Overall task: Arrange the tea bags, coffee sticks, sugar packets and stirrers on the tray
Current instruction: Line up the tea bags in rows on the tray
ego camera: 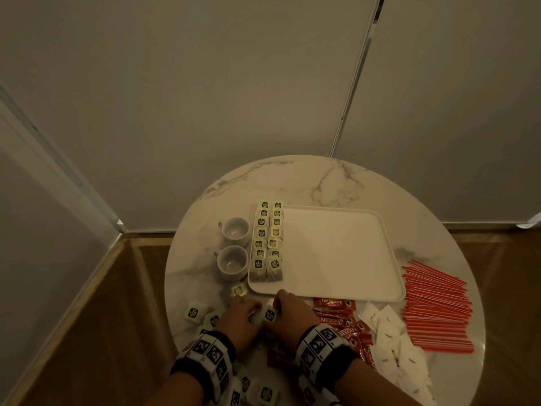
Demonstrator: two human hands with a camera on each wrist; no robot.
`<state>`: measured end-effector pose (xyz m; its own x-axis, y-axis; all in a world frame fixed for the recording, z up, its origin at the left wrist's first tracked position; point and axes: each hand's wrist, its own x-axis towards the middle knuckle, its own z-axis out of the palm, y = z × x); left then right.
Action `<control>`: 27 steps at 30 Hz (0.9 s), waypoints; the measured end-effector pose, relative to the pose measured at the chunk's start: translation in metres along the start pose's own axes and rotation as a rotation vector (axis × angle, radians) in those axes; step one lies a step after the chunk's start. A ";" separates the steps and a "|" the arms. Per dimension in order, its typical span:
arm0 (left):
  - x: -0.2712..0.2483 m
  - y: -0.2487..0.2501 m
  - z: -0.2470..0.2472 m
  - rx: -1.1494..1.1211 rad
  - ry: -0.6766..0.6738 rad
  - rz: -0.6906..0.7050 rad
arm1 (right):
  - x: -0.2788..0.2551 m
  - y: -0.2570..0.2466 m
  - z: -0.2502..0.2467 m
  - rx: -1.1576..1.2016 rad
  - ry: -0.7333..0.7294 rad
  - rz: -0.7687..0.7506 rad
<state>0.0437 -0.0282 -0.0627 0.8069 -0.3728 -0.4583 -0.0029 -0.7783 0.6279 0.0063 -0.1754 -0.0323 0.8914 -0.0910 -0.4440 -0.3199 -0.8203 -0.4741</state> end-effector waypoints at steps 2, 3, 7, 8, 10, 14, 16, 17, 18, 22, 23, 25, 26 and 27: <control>0.001 0.002 0.003 0.126 0.007 -0.004 | 0.000 0.000 0.000 -0.008 -0.003 0.008; 0.001 0.003 0.004 0.188 0.012 -0.004 | -0.001 -0.001 0.000 -0.014 -0.004 0.012; -0.001 0.012 0.008 0.332 0.006 -0.026 | 0.000 0.001 -0.002 0.070 0.001 0.034; -0.001 0.015 0.008 0.346 0.004 -0.030 | 0.001 0.003 -0.003 0.131 0.000 0.044; -0.001 0.017 0.007 0.284 0.022 -0.024 | 0.001 0.006 -0.008 0.287 -0.005 0.069; -0.003 0.018 0.002 -0.052 0.034 0.006 | -0.002 0.009 -0.034 0.695 -0.033 0.096; -0.008 0.021 -0.006 -0.271 0.007 0.046 | -0.007 0.008 -0.051 0.918 -0.051 0.086; -0.011 0.024 -0.010 -0.340 0.016 0.059 | -0.010 0.007 -0.059 1.015 -0.053 0.075; -0.014 0.028 -0.013 -0.380 0.034 0.078 | -0.013 0.005 -0.066 1.088 -0.053 0.057; -0.022 0.045 -0.028 -0.456 0.115 0.181 | -0.022 -0.003 -0.092 1.257 -0.021 -0.027; -0.023 0.048 -0.031 -0.482 0.104 0.188 | -0.024 -0.005 -0.097 1.292 0.003 -0.038; -0.023 0.050 -0.035 -0.509 0.093 0.176 | -0.026 -0.009 -0.108 1.335 0.044 -0.058; -0.022 0.050 -0.036 -0.505 0.095 0.173 | -0.028 -0.011 -0.113 1.348 0.055 -0.072; -0.022 0.050 -0.037 -0.489 0.099 0.171 | -0.030 -0.013 -0.117 1.365 0.060 -0.095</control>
<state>0.0475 -0.0403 0.0018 0.8709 -0.4059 -0.2771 0.1178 -0.3750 0.9195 0.0217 -0.2283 0.0763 0.9289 -0.1192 -0.3507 -0.2849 0.3753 -0.8820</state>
